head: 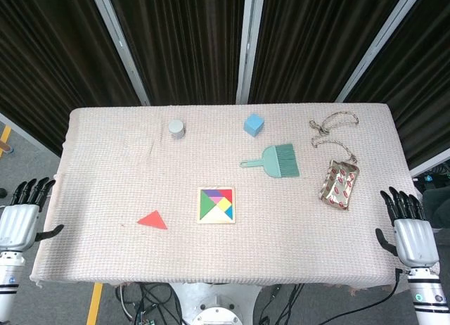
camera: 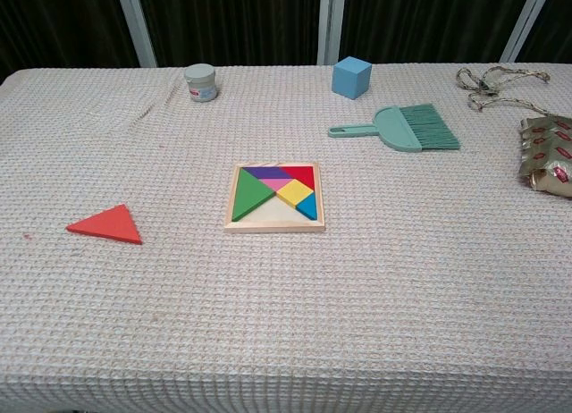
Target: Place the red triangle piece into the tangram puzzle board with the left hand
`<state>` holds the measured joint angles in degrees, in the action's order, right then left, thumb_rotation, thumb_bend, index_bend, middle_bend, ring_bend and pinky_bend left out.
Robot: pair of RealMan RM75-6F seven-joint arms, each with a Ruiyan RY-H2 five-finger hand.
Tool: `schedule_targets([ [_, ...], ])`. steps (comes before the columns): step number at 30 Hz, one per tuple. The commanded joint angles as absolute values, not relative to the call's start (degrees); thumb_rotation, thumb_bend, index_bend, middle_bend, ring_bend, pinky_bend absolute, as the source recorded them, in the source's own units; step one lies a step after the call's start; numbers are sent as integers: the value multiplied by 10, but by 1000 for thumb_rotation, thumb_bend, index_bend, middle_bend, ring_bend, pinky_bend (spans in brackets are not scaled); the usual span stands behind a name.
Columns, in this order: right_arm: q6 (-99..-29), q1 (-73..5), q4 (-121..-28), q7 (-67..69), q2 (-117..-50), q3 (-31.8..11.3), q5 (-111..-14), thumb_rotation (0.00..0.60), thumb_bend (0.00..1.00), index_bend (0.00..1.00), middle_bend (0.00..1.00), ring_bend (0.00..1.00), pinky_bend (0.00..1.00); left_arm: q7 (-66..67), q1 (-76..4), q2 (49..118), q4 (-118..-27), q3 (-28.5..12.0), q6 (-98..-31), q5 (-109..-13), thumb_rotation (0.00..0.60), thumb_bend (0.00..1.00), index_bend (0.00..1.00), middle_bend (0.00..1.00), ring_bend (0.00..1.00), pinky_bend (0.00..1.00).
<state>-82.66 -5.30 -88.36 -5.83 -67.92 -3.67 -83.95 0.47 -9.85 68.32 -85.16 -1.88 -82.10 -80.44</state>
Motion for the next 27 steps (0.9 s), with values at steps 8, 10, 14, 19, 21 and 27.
schedule_targets([
  [8,-833,-52,-884,-51,-675,-38,-844,600,269,0,0,0,0,4,-110,683,-874,-17,-799,-824,600,100,86,58,0,55],
  [10,-833,-52,-882,-46,-674,-39,-842,600,269,0,0,0,0,12,-116,680,-886,-14,-790,-834,600,100,87,58,0,55],
  [14,-823,-55,-880,-46,-669,-41,-836,600,268,0,0,0,0,24,-131,675,-913,-13,-770,-844,600,100,93,58,0,56],
  [19,-828,-53,-886,-47,-661,-39,-841,600,268,0,0,0,0,42,-154,680,-935,-5,-722,-849,600,100,101,57,0,56],
  [21,-831,-52,-886,-47,-658,-40,-841,600,268,0,0,0,0,45,-168,691,-941,-4,-693,-841,600,100,100,58,0,56],
  [27,-827,-54,-886,-42,-654,-45,-835,600,268,0,0,0,0,43,-217,747,-920,-7,-614,-836,600,100,101,58,0,56],
])
